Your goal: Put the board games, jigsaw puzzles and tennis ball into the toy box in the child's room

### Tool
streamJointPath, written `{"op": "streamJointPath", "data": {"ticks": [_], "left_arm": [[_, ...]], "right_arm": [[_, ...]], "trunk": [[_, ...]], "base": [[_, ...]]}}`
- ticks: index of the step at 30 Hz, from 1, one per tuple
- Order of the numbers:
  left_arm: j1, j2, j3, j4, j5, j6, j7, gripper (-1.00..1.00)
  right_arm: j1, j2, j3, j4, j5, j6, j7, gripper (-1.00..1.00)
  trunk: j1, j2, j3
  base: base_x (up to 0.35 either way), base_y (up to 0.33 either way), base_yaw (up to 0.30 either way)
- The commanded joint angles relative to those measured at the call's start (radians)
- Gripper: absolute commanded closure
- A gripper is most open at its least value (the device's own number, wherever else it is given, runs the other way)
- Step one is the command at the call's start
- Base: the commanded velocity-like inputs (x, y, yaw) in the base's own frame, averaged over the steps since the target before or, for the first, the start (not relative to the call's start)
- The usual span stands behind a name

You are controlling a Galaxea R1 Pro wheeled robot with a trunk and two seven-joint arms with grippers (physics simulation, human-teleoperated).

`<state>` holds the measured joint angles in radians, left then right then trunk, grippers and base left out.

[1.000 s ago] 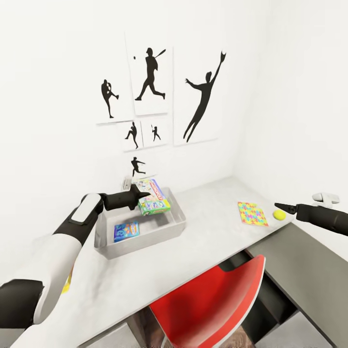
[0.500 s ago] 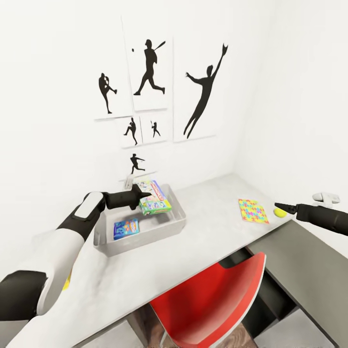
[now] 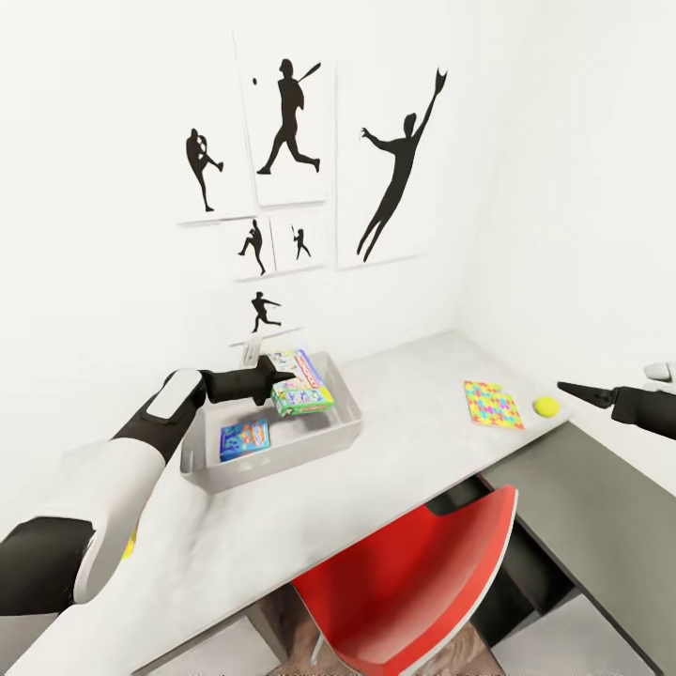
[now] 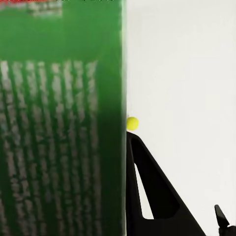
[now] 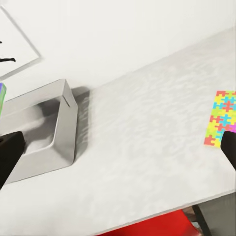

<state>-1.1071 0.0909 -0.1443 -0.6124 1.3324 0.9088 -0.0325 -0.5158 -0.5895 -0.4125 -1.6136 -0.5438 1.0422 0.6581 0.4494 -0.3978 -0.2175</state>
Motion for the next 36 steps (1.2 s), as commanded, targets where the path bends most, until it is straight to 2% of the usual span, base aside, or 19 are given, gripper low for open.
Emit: {"op": "streamJointPath", "data": {"ticks": [1,10,18,26,36], "left_arm": [[-0.002,0.001,-0.004,0.000,0.001,0.000,-0.003,1.00],[-0.030,-0.004,-0.008,0.018,0.001,0.004,-0.004,1.00],[-0.046,-0.008,-0.040,0.040,-0.028,0.005,-0.021,1.00],[-0.046,-0.010,-0.044,0.053,-0.032,0.003,-0.027,1.00],[-0.046,-0.010,-0.044,0.053,-0.031,0.004,-0.039,1.00]], "right_arm": [[-0.001,-0.001,-0.003,0.000,0.005,0.005,0.015,-1.00],[0.000,-0.004,-0.012,0.000,0.005,0.005,0.046,-1.00],[0.000,-0.004,-0.012,0.000,0.005,0.005,0.050,-1.00],[0.001,-0.003,-0.014,0.000,0.007,0.005,0.051,-1.00],[0.001,0.003,-0.014,0.001,0.014,0.005,0.052,-1.00]], "trunk": [[0.001,-0.002,-0.004],[0.001,-0.002,-0.018],[0.001,-0.002,-0.031],[0.001,-0.002,-0.043],[0.001,-0.002,-0.045]], "base": [[0.000,0.000,0.000],[0.000,0.000,0.000],[0.000,0.000,0.000],[0.000,0.000,0.000],[0.000,0.000,0.000]]}}
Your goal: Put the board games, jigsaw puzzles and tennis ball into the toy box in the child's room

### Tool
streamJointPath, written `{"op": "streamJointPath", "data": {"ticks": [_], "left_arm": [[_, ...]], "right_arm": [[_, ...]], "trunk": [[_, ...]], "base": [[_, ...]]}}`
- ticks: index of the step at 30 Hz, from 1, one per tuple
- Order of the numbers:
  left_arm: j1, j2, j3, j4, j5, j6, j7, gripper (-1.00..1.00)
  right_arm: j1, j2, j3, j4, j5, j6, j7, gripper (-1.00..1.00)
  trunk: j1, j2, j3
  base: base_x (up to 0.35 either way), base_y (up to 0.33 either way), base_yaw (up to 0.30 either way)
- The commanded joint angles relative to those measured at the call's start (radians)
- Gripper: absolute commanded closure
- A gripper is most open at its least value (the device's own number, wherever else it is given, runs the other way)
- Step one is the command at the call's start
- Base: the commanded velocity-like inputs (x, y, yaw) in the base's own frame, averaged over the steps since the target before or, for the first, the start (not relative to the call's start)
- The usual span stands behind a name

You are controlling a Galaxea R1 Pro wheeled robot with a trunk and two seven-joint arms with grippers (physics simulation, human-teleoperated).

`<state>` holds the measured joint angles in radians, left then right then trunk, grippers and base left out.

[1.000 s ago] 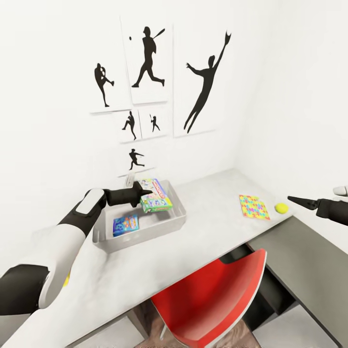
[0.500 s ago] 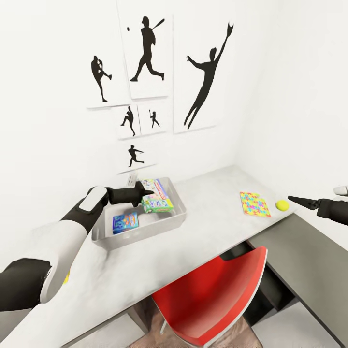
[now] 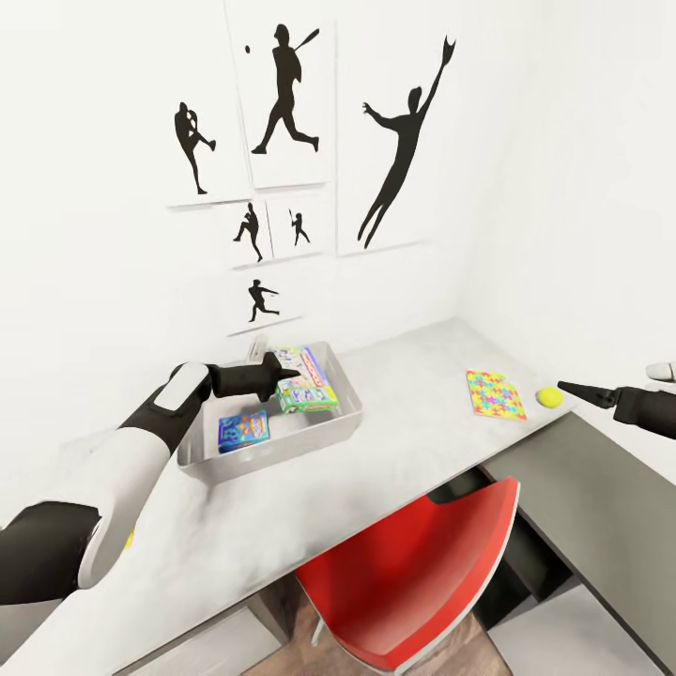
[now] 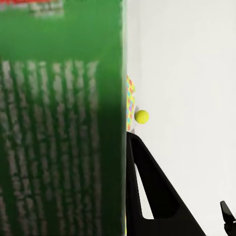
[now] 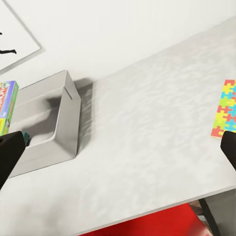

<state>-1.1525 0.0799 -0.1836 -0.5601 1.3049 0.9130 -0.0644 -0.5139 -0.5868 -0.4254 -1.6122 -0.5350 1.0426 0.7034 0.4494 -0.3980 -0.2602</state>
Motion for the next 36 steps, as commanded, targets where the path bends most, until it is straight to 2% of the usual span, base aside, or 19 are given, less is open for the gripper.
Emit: {"op": "streamJointPath", "data": {"ticks": [1,10,32,34,36], "left_arm": [[-0.001,0.001,-0.005,0.000,-0.003,0.000,-0.007,1.00],[-0.001,0.001,-0.005,0.000,-0.004,-0.001,-0.012,1.00],[-0.003,0.001,-0.003,-0.006,-0.005,-0.012,-0.013,1.00],[-0.003,0.002,-0.003,-0.007,-0.005,-0.016,-0.013,1.00],[0.002,0.014,0.005,0.005,-0.006,-0.021,-0.024,1.00]], "right_arm": [[-0.001,0.000,-0.001,0.000,0.005,0.005,0.007,-1.00],[-0.001,-0.002,-0.002,-0.001,0.004,0.005,0.013,-1.00],[-0.001,-0.004,-0.007,-0.001,0.004,0.005,0.013,-1.00],[-0.001,-0.003,-0.020,-0.001,0.004,0.005,0.014,-1.00],[-0.012,0.009,-0.018,0.004,0.010,0.005,0.011,-1.00]], "trunk": [[0.001,-0.002,-0.002],[0.001,-0.002,-0.003],[0.001,-0.002,-0.031],[0.001,-0.002,-0.031],[0.001,-0.002,-0.031]], "base": [[0.000,0.000,0.000],[0.000,0.000,0.000],[0.000,0.000,-0.031],[0.000,0.000,-0.007],[0.000,0.000,0.000]]}}
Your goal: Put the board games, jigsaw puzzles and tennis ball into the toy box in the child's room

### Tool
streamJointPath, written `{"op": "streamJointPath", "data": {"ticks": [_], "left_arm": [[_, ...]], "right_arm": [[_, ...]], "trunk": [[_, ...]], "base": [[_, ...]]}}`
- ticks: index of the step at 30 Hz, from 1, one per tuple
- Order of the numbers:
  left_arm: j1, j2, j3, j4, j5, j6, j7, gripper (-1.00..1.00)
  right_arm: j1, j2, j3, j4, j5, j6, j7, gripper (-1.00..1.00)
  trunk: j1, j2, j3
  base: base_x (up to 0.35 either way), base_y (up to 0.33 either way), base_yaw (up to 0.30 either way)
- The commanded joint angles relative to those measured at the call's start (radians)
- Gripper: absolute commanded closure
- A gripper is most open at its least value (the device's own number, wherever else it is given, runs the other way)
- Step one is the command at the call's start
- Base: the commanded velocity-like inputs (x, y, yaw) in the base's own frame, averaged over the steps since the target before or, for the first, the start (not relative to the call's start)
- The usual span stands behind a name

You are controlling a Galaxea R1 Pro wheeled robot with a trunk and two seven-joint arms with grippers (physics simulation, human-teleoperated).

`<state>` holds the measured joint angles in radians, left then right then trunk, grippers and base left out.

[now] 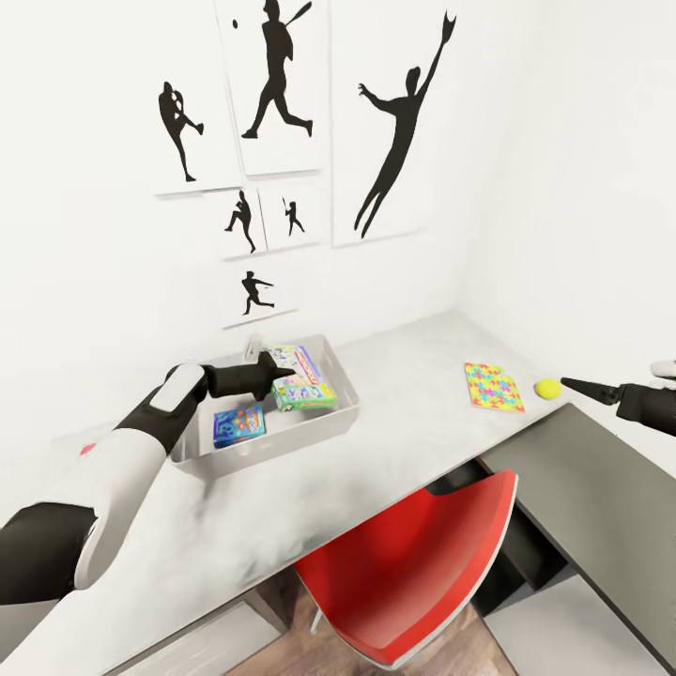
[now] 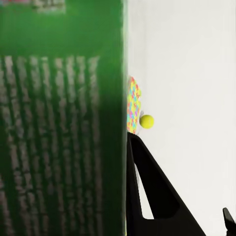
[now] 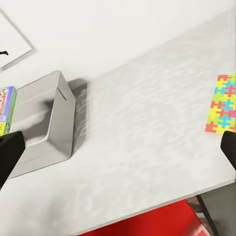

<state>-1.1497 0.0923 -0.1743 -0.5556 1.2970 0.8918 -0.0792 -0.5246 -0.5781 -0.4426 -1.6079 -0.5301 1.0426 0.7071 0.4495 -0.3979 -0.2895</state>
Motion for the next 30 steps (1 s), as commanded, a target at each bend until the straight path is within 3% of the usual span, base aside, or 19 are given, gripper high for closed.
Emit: {"op": "streamJointPath", "data": {"ticks": [1,6,19,30], "left_arm": [[-0.002,0.007,-0.005,0.006,0.001,0.000,-0.009,1.00],[-0.002,0.036,-0.005,0.012,0.001,0.000,-0.009,1.00],[-0.002,0.037,-0.005,0.012,0.001,0.000,-0.010,1.00],[-0.010,0.031,0.058,0.003,-0.001,0.003,-0.011,1.00]], "right_arm": [[-0.001,0.006,-0.001,0.000,0.005,0.005,0.007,-1.00],[-0.001,0.009,-0.001,0.000,0.005,0.005,0.007,-1.00],[-0.002,0.009,-0.001,-0.001,0.005,0.005,0.007,-1.00],[0.009,0.015,-0.004,-0.004,0.004,0.005,0.013,-1.00]], "trunk": [[0.001,-0.002,-0.002],[0.001,-0.002,-0.002],[0.001,-0.002,-0.002],[0.001,-0.002,-0.002]], "base": [[0.000,0.000,0.000],[0.000,0.000,0.000],[0.000,0.000,0.000],[0.000,0.000,-0.035]]}}
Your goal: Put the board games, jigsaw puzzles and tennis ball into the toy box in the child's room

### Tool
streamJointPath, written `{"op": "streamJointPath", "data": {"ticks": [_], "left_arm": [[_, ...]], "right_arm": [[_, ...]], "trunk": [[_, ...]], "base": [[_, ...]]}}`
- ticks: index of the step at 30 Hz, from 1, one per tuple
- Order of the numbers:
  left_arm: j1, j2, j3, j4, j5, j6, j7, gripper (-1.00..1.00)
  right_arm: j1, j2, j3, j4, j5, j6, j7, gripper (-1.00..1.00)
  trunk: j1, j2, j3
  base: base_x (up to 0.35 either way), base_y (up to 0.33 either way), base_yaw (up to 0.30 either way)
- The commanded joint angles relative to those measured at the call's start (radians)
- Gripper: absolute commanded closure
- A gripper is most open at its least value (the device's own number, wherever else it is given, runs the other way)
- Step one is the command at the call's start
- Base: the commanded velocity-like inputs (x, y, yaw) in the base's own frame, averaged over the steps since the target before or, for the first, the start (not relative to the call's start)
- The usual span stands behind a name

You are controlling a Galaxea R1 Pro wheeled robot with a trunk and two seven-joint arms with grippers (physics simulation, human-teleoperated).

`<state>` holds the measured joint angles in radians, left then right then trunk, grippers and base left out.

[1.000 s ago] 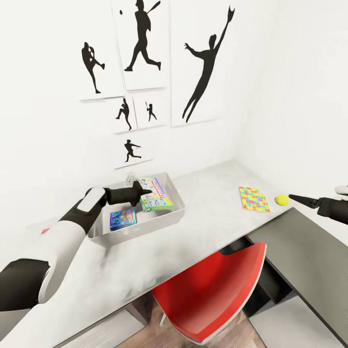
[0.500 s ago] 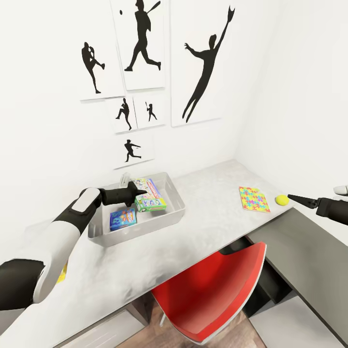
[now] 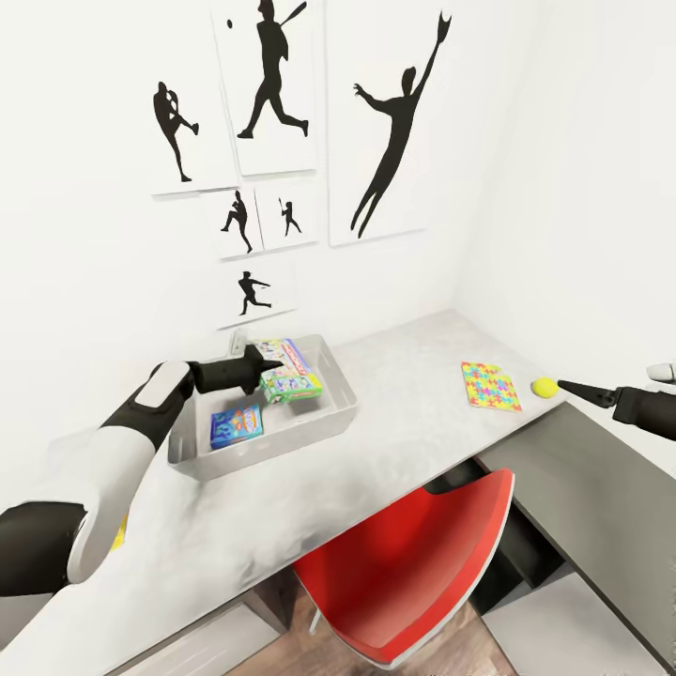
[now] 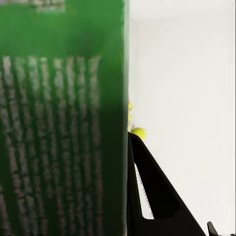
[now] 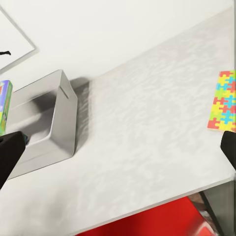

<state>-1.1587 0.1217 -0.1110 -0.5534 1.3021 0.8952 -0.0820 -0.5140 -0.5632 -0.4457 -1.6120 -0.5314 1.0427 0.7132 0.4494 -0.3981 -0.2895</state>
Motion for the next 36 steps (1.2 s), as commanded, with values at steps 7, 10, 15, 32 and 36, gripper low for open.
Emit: {"op": "streamJointPath", "data": {"ticks": [7,10,15,32,36], "left_arm": [[-0.003,0.000,-0.001,-0.015,-0.006,0.002,-0.008,1.00],[-0.004,0.000,-0.002,-0.016,-0.006,0.004,-0.006,1.00],[-0.008,0.000,-0.002,-0.016,-0.006,0.007,-0.005,1.00],[-0.025,-0.017,-0.009,-0.014,-0.022,-0.003,0.008,1.00],[-0.027,-0.016,-0.011,-0.012,-0.025,-0.016,0.011,1.00]], "right_arm": [[0.000,0.000,-0.001,0.000,0.005,0.005,0.009,-1.00],[0.000,0.000,-0.001,0.000,0.005,0.005,0.009,-1.00],[0.000,0.000,-0.001,0.000,0.005,0.005,0.009,-1.00],[0.000,-0.001,-0.005,-0.001,0.005,0.005,0.009,-1.00],[0.000,-0.001,-0.005,-0.001,0.005,0.005,0.009,-1.00]], "trunk": [[0.001,-0.002,-0.002],[0.001,-0.002,-0.002],[0.001,-0.002,-0.002],[0.001,-0.002,-0.007],[0.001,-0.002,-0.013]], "base": [[0.000,0.000,-0.055],[0.000,0.000,-0.006],[0.000,0.000,-0.098],[0.000,0.000,-0.048],[0.000,0.000,0.000]]}}
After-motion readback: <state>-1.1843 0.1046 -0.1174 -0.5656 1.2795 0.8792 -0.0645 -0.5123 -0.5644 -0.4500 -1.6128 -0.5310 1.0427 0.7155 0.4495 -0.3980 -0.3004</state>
